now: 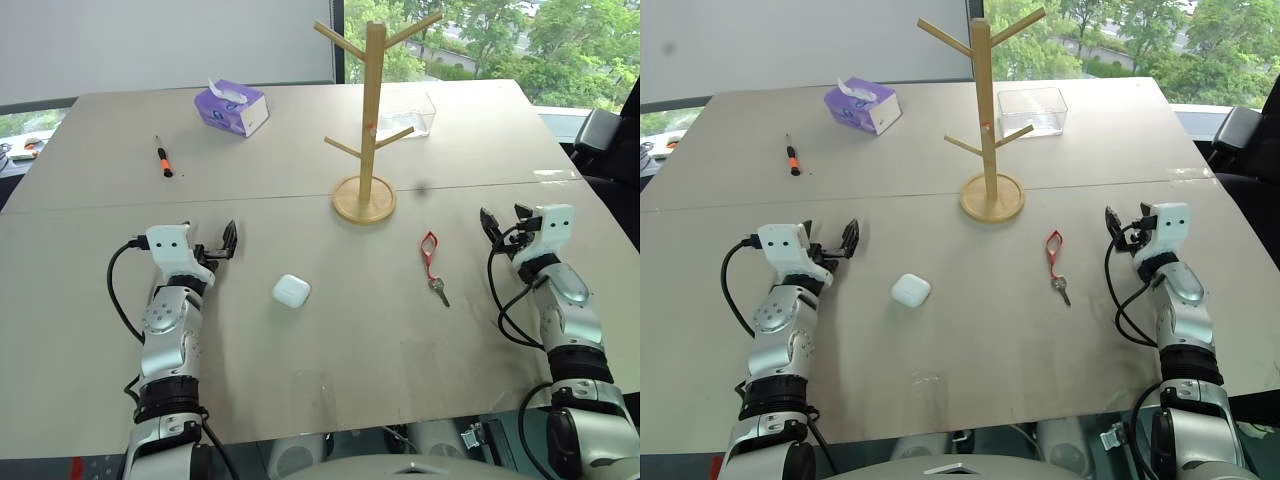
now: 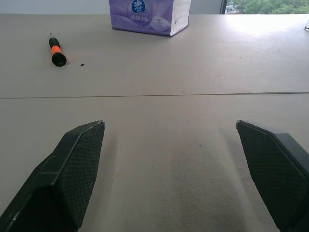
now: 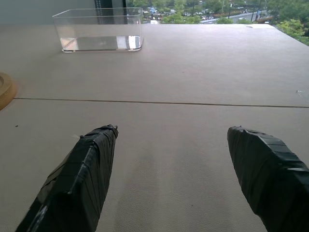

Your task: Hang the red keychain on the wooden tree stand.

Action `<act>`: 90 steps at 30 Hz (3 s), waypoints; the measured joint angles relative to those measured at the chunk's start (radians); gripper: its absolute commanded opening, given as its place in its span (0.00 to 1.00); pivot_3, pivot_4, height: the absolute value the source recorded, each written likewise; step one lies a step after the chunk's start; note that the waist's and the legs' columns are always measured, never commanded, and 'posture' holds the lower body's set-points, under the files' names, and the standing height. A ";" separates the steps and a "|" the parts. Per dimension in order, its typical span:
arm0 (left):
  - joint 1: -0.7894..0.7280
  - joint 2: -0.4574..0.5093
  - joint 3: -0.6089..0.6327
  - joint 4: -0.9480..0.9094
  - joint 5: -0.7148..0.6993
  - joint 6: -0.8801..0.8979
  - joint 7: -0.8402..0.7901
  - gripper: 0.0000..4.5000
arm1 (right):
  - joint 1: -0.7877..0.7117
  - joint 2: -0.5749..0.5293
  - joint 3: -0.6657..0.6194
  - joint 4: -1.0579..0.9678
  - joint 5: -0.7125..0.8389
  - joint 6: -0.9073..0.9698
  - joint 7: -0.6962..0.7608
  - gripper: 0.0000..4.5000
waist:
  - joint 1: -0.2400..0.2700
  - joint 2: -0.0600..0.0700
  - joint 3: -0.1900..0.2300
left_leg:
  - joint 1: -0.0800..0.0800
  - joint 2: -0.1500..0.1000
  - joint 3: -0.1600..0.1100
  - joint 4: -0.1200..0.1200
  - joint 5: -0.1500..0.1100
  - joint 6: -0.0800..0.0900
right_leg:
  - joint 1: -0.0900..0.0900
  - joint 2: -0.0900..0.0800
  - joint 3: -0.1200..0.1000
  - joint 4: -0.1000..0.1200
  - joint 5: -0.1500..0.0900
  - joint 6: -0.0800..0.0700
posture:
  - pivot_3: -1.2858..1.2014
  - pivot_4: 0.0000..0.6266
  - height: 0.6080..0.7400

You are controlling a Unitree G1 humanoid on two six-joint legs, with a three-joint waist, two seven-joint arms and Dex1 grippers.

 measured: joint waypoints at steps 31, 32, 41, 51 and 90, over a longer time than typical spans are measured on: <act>-0.016 -0.006 -0.026 -0.007 -0.005 0.005 -0.024 1.00 | 0.290 -0.197 0.150 -0.341 0.163 0.018 0.615 0.86 | 0.006 0.000 0.000 | 0.000 0.000 -0.003 0.000 0.000 0.000 | 0.003 -0.001 -0.003 -0.001 0.000 0.000 | 0.52 0.24 1.00; -0.017 -0.005 -0.026 -0.007 -0.008 0.006 -0.034 1.00 | 0.339 -0.234 0.166 -0.364 0.165 -0.006 0.695 0.86 | 0.007 0.000 0.000 | 0.001 0.000 -0.004 0.001 0.000 0.000 | 0.004 -0.001 -0.004 -0.002 0.000 0.000 | 0.52 0.24 1.00; 0.017 -0.005 -0.069 -0.128 -0.045 0.051 -0.121 1.00 | 0.416 -0.299 0.204 -0.261 0.181 -0.258 1.026 0.86 | 0.002 -0.001 0.000 | 0.002 0.000 -0.005 0.002 0.000 0.000 | 0.006 0.000 -0.005 -0.002 0.000 0.001 | 0.52 0.24 1.00; 0.285 0.054 -0.142 -0.679 -0.189 0.325 -0.189 1.00 | 0.299 -0.280 0.208 -0.038 0.150 -0.384 1.036 0.86 | 0.006 0.000 0.000 | 0.002 0.001 -0.007 0.002 0.000 0.000 | 0.007 -0.001 -0.006 -0.002 0.000 0.000 | 0.52 0.24 1.00; 0.397 0.049 -0.338 -0.712 0.045 0.437 -0.120 1.00 | 0.328 -0.257 0.205 -0.131 0.237 -0.349 1.042 0.86 | 0.028 0.001 -0.001 | 0.004 0.001 -0.004 0.002 0.000 0.000 | 0.006 -0.001 -0.003 -0.002 -0.003 -0.004 | 0.52 0.24 1.00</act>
